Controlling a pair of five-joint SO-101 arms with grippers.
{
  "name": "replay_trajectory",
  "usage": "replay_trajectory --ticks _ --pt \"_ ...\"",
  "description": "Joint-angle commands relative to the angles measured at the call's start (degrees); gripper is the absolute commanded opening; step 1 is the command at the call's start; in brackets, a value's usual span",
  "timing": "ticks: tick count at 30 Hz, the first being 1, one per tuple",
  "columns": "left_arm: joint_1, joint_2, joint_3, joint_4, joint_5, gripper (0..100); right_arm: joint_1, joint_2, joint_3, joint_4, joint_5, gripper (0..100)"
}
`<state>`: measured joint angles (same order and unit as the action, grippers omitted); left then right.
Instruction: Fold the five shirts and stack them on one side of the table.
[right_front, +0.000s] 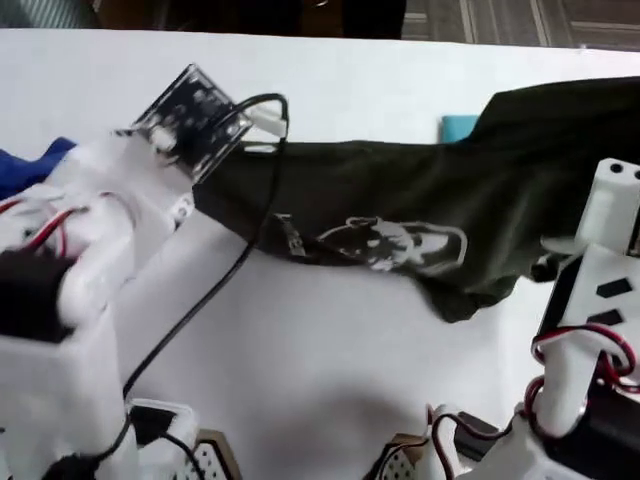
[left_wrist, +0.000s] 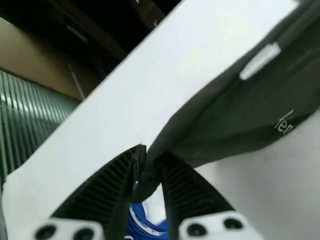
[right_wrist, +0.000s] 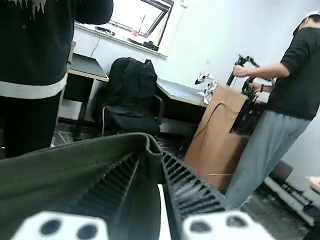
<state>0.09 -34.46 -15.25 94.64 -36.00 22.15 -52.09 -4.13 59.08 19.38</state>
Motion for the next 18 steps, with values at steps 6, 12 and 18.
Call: replay_trajectory --ticks 6,12,18 --pt "-1.0 -7.7 -10.0 3.3 1.4 3 -1.5 -1.4 -10.0 3.7 -5.3 1.9" --pt "-1.0 -9.5 -12.9 4.8 7.6 3 -7.9 -1.4 -9.9 11.1 -5.3 1.9" --pt "-1.1 -9.6 -15.5 5.5 8.4 3 -8.4 -1.9 -10.4 11.5 -5.1 1.9"
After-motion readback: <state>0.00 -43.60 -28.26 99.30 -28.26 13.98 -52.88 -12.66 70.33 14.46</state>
